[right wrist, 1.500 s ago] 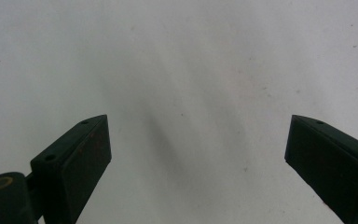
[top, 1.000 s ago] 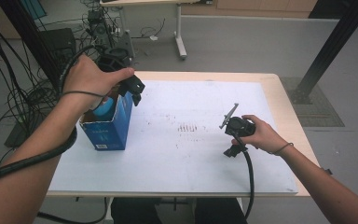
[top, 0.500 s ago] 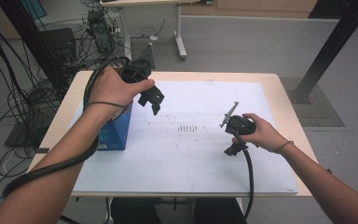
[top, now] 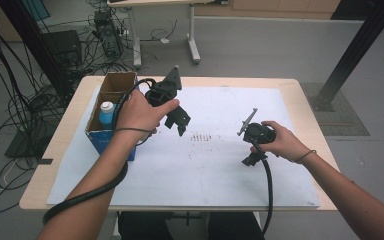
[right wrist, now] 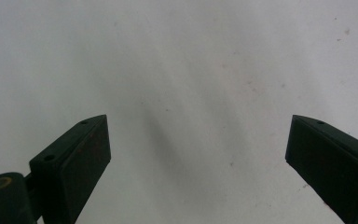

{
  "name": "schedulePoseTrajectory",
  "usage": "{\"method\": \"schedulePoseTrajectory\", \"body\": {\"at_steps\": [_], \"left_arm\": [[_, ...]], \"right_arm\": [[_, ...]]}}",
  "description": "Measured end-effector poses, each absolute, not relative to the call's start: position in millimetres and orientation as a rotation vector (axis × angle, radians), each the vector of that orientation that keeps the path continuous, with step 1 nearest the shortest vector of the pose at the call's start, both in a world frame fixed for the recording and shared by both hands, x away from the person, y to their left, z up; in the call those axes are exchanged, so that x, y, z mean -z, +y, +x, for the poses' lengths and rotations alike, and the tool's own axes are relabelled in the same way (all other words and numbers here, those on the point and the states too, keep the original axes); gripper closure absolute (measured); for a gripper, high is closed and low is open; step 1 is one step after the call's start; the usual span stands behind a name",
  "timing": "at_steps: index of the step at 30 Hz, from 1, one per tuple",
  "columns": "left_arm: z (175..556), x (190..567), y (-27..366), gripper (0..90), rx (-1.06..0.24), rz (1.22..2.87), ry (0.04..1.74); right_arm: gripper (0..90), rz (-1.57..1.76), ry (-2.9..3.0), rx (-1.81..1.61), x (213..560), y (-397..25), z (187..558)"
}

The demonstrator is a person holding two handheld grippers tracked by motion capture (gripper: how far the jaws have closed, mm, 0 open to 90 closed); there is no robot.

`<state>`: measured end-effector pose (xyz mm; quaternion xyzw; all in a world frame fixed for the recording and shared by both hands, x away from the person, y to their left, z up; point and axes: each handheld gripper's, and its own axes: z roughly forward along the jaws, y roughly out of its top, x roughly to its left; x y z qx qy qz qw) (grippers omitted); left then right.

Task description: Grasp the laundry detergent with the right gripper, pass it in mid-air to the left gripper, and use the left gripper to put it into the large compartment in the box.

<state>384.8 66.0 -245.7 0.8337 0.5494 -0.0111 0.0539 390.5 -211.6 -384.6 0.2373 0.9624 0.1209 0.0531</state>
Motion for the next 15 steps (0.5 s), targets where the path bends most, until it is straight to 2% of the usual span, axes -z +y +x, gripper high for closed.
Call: {"method": "schedulePoseTrajectory", "body": {"at_steps": [15], "left_arm": [[382, 312, 58, 8.1, 0.040, 2.596, 1.721]], "right_arm": [[6.8, 0.859, 2.916, -0.365, 388, -219, 394]]}}
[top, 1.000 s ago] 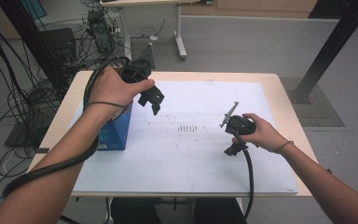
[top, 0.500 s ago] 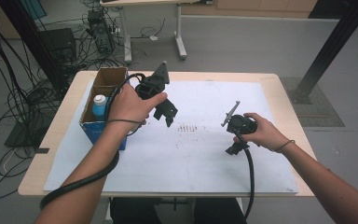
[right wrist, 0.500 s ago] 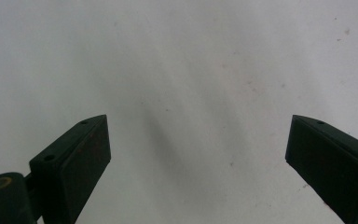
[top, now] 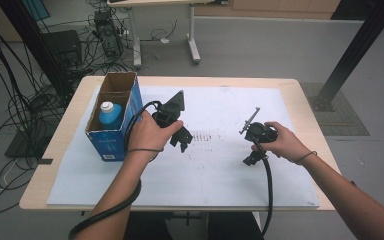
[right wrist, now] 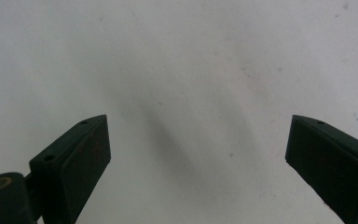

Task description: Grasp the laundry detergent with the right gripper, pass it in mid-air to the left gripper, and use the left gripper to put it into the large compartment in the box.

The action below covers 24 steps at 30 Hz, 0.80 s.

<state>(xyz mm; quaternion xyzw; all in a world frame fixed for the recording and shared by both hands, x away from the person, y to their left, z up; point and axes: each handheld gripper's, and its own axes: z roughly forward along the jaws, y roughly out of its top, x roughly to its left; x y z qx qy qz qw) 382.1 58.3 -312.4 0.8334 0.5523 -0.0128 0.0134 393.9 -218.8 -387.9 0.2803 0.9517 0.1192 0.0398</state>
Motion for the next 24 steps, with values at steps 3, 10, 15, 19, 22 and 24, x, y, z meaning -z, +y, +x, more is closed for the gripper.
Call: {"method": "schedulePoseTrajectory", "body": {"at_steps": [3, 10, 15, 19, 22, 24], "left_arm": [[381, 321, 55, 8.6, 0.059, 2.590, 1.711], [379, 338, 55, 8.6, 0.044, 2.560, 1.748], [377, 346, 54, 9.2, 0.047, 2.554, 1.758], [377, 346, 53, 9.1, 0.054, 2.537, 1.761], [377, 347, 52, 9.1, 0.061, 2.545, 1.756], [376, 347, 51, 9.1, 0.066, 2.553, 1.752]], "right_arm": [[7.0, 0.889, 2.920, -0.373, 390, -222, 396], [7.0, 0.917, 2.912, -0.379, 390, -226, 398], [7.0, 0.909, 2.911, -0.374, 390, -226, 398], [7.0, 0.901, 2.906, -0.371, 389, -225, 399], [6.9, 0.900, 2.906, -0.373, 388, -225, 399], [6.9, 0.905, 2.903, -0.375, 388, -226, 399]]}}
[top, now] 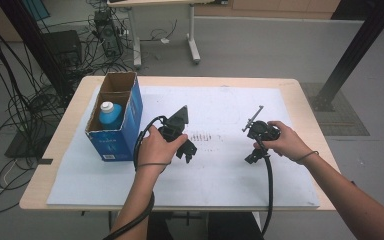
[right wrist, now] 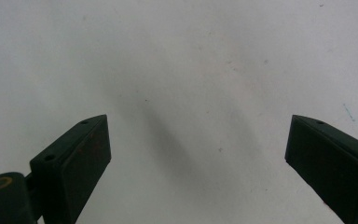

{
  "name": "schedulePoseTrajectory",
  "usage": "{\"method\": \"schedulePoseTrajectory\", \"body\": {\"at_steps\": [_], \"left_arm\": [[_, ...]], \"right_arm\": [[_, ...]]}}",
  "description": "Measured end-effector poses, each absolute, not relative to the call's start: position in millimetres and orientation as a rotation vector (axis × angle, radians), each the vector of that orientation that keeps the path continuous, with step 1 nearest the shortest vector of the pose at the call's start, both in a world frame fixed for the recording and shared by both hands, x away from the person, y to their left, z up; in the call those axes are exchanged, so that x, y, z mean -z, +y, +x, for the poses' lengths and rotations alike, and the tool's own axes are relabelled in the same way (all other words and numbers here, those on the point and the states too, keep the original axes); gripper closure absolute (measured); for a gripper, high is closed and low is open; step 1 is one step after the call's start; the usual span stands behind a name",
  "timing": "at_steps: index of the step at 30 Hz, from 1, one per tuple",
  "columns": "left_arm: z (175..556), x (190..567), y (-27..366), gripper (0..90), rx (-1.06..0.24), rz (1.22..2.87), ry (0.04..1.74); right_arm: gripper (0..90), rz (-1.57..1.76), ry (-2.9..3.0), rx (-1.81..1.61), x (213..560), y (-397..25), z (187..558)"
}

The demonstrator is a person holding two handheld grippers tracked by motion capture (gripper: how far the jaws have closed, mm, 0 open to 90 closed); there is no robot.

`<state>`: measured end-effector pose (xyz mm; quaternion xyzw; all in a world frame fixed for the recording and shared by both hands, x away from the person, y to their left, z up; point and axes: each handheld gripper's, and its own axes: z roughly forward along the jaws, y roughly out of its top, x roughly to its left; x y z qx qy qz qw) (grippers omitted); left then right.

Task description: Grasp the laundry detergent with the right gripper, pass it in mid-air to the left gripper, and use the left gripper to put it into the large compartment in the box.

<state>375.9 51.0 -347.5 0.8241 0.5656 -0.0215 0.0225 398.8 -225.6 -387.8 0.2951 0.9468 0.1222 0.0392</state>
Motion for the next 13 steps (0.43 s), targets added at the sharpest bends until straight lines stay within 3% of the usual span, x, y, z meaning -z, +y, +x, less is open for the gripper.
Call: {"method": "schedulePoseTrajectory", "body": {"at_steps": [13], "left_arm": [[372.6, 344.4, 50.5, 8.9, 0.076, 2.538, 1.743]], "right_arm": [[6.9, 0.902, 2.895, -0.390, 384.9, -222.3, 397.2]]}}
